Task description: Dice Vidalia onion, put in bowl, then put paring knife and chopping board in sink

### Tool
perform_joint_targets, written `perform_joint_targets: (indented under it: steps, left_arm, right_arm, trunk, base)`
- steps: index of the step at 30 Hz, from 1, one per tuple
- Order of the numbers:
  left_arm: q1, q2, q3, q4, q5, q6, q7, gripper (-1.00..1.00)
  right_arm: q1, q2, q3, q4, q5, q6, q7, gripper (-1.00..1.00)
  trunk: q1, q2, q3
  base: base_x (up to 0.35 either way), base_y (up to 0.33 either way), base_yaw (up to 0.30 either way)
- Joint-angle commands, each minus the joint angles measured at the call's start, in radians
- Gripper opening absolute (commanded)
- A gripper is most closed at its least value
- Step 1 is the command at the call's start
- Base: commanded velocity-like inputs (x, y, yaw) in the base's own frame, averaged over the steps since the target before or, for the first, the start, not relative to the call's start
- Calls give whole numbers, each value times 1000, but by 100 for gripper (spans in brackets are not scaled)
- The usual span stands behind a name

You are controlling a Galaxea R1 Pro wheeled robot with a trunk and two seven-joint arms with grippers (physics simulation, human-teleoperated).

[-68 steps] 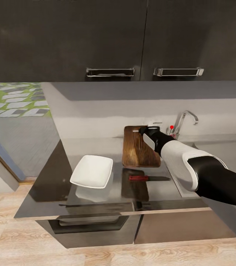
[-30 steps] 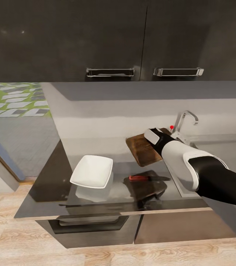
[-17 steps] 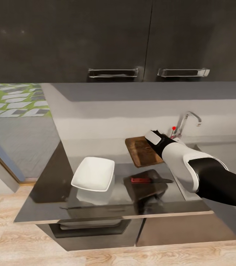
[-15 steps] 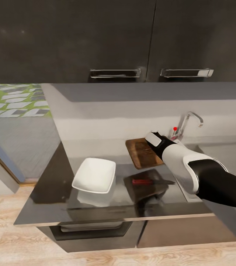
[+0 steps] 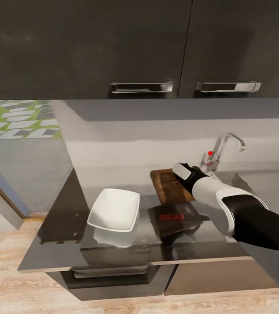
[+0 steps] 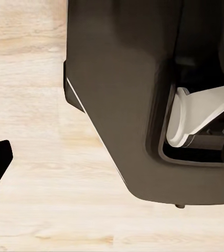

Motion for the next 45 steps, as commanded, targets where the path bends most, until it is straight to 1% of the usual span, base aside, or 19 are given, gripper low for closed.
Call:
perform_joint_targets:
  steps: [1,3,8,14,17,18,21,23,28,32,38,45]
  left_arm:
    - [0,0,-1,-1,8,-1,-1,100]
    - [0,0,0,1,8,-1,-1,100]
    - [0,0,0,10,8,-2,-1,100]
    - [0,0,0,11,8,-2,-1,100]
    - [0,0,0,11,8,-2,-1,100]
    - [0,0,0,11,8,-2,-1,100]
    - [0,0,0,11,8,-2,-1,100]
    - [0,0,0,11,8,-2,-1,100]
    - [0,0,0,11,8,-2,-1,100]
    - [0,0,0,11,8,-2,-1,100]
    - [0,0,0,11,8,-3,-1,100]
    - [0,0,0,11,8,-2,-1,100]
  right_arm:
    - [1,1,9,0,-9,-6,-2,-100]
    - [2,1,9,0,-9,-8,-8,-100]
    - [3,2,10,-3,-10,-9,-51,-100]
    - [4,0,9,-3,-11,-9,-58,-100]
    - [4,-10,9,-3,-10,-10,-61,-100]
    - [4,-18,10,-2,-9,-10,-62,-100]
    - [4,-30,10,-2,-9,-10,-63,-100]
    - [4,-37,10,0,-8,-11,-79,-100]
    - [4,-38,12,0,-7,-19,-101,-100]
    - [4,-38,13,0,-5,-52,-107,-100]
    - [4,-35,13,0,-5,-61,-125,-100]
    - [15,-32,14,0,-4,-63,-144,-100]
  trunk:
    - [1,-2,-2]
    - [1,-2,-2]
    - [1,-2,-2]
    - [1,-2,-2]
    - [1,-2,-2]
    - [1,-2,-2]
    - [1,-2,-2]
    - [1,-2,-2]
    - [1,-2,-2]
    - [1,-2,-2]
    - [1,-2,-2]
    - [1,-2,-2]
  base:
    - [61,199,0]
    - [81,238,0]
    - [97,243,0]
    - [23,54,0]
    - [3,6,0]
    - [1,3,0]
    - [1,2,0]
    - [0,0,0]
    - [0,0,0]
    - [0,0,0]
    - [23,0,0]
    - [162,0,0]
